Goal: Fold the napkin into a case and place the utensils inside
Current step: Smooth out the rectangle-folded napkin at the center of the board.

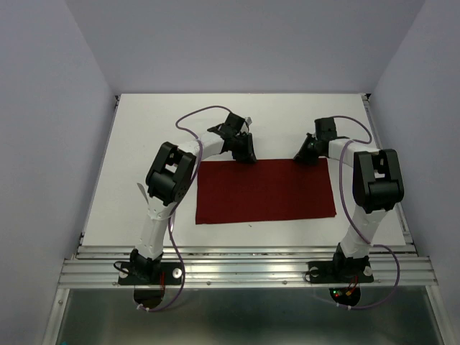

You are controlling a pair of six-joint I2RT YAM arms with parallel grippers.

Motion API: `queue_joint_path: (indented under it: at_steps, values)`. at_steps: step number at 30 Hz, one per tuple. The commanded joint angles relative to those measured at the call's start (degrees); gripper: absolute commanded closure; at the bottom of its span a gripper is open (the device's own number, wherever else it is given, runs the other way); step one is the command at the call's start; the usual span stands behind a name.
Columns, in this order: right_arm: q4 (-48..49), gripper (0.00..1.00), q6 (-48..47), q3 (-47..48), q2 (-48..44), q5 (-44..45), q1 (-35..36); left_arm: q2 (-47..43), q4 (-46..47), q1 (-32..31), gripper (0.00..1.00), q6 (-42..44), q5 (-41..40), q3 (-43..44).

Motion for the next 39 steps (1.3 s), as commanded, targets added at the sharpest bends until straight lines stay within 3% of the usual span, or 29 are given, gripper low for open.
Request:
queue_joint_path:
  at_steps: [1,9,20,39]
  values:
    - [-1.73,0.85,-4.13,-2.31,-3.21,3.78,-4.04,0.69,-3.17,0.10,0.68,2.45,-1.45,2.54]
    - [-2.52,0.85,-5.28,-4.60,-6.11,6.15,-11.77,1.04,-4.75,0.10,0.68,3.33,-2.15,4.73]
    - [-2.79,0.87,-5.28,-5.21,-4.35,8.53,-14.15,-0.36,-7.30,0.98,0.68,5.53,-4.53,5.35]
    - [-2.87,0.87,-5.01,-5.91,-3.03,9.23,-16.35,-12.05,-6.16,14.77,0.68,7.37,-7.52,-11.78]
